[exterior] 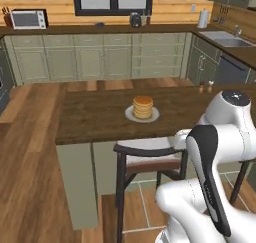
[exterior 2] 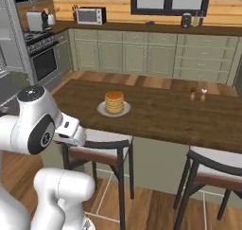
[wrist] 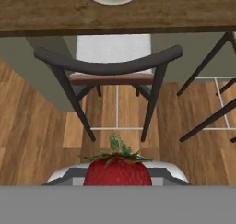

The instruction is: Take the strawberry from the fridge and place it on top of the pancake, located on the dining counter.

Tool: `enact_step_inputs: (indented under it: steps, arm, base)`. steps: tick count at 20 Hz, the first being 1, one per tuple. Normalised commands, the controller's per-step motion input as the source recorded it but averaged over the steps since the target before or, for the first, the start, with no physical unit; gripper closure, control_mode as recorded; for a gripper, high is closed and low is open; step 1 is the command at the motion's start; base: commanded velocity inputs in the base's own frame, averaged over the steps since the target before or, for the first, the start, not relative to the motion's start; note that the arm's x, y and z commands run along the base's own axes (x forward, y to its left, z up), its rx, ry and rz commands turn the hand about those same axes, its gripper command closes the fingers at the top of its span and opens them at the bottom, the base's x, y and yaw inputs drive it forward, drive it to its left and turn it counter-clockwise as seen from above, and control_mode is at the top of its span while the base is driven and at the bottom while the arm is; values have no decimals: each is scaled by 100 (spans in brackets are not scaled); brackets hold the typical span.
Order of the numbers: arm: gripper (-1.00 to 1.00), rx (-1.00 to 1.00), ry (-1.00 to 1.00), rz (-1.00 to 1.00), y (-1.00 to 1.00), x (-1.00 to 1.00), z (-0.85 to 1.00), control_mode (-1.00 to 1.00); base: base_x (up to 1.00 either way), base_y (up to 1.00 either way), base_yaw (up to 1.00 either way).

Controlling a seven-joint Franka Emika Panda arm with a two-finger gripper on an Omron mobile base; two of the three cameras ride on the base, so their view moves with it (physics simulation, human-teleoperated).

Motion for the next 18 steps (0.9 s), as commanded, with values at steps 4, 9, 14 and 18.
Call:
enact_step_inputs:
  steps: [4,9,14,18]
  arm:
    - [100,0,0,0,0,0,0,100]
    - [100,0,0,0,0,0,0,100]
    - [100,0,0,0,0,0,0,100]
    - [100,0,0,0,0,0,0,100]
  base:
    - [65,61,-31]
    - [60,42,-26]
    - [79,-19,-1]
    - [66,0,8]
